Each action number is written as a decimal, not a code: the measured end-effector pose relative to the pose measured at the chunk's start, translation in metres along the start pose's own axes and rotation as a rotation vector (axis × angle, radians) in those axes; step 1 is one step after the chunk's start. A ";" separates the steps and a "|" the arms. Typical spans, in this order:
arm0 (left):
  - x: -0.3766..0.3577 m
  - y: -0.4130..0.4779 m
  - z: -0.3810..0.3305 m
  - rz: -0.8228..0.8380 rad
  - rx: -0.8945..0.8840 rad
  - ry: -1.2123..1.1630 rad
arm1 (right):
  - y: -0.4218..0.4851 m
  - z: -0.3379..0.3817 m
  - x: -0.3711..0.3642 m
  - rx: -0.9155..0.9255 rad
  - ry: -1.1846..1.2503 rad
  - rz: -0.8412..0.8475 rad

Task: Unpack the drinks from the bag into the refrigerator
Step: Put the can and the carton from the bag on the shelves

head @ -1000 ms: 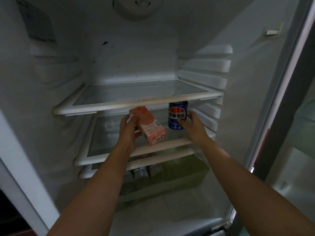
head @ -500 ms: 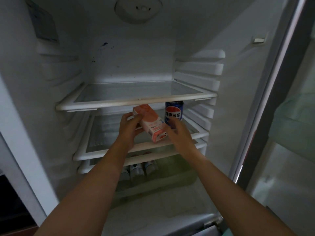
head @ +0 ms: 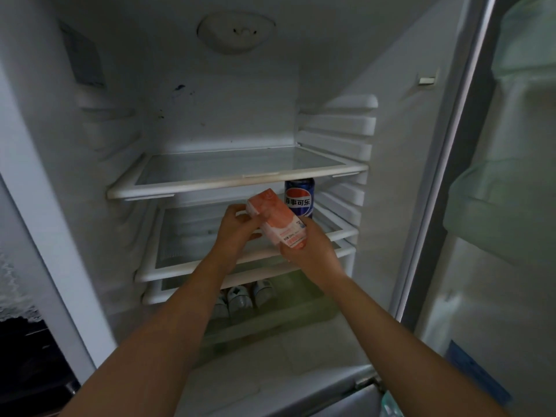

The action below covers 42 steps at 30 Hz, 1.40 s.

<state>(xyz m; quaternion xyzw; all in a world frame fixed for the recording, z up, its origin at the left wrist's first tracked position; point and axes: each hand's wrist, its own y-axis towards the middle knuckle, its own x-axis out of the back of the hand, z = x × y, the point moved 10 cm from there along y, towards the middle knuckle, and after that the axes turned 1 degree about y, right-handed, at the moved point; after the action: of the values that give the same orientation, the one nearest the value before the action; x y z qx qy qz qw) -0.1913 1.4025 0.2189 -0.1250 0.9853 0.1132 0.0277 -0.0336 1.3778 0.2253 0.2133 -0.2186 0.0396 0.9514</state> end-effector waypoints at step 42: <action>-0.003 -0.013 0.019 0.141 -0.174 1.180 | 0.019 0.059 0.069 0.006 1.098 -0.103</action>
<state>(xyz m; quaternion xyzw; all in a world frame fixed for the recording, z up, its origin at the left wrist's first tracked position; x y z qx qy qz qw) -0.1846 1.3957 0.1980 -0.1029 0.8273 0.1064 -0.5419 0.0020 1.3692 0.3111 0.1745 0.3205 0.0991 0.9257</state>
